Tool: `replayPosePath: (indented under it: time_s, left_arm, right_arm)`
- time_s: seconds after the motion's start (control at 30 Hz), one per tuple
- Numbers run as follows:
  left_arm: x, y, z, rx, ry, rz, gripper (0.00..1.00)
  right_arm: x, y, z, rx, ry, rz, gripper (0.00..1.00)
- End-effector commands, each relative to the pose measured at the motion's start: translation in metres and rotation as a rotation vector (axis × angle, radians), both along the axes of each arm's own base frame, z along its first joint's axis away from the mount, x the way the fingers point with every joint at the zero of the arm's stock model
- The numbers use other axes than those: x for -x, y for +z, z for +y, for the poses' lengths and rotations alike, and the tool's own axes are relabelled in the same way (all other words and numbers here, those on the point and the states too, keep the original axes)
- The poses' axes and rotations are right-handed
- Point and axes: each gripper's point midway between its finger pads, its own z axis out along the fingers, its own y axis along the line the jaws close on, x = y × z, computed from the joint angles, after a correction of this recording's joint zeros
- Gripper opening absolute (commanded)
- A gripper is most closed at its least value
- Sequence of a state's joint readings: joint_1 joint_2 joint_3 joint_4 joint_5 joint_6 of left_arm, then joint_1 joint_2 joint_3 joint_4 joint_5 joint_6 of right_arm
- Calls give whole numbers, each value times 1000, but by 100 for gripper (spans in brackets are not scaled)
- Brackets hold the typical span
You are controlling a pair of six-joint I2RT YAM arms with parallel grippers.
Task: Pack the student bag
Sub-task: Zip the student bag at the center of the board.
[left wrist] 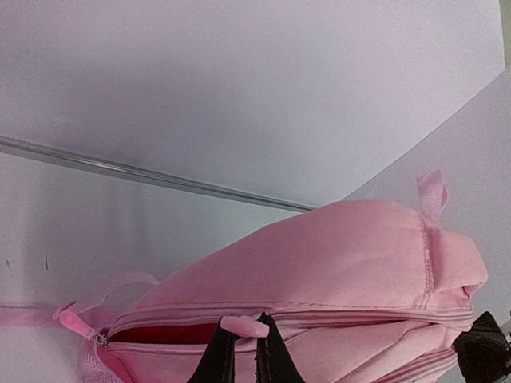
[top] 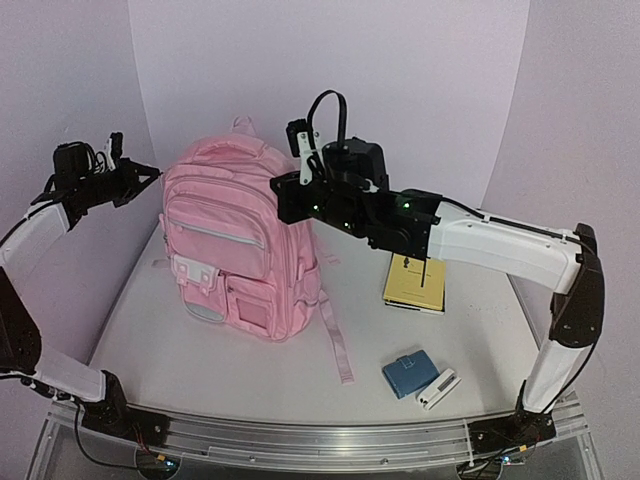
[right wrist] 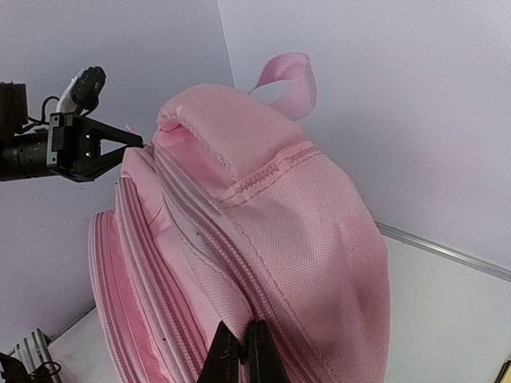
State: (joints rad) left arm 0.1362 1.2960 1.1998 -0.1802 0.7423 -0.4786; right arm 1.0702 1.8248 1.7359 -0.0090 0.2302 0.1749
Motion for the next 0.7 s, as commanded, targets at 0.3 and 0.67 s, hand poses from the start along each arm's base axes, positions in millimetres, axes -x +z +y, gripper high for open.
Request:
replayPosePath:
  time_s: [0.3, 0.67]
  left_arm:
    - [7, -59, 54, 106, 259, 60, 0]
    - [23, -130, 53, 151, 294, 197, 0]
  right_arm:
    - [-6, 18, -28, -5, -89, 2, 0]
    - [-5, 19, -25, -17, -73, 6, 0]
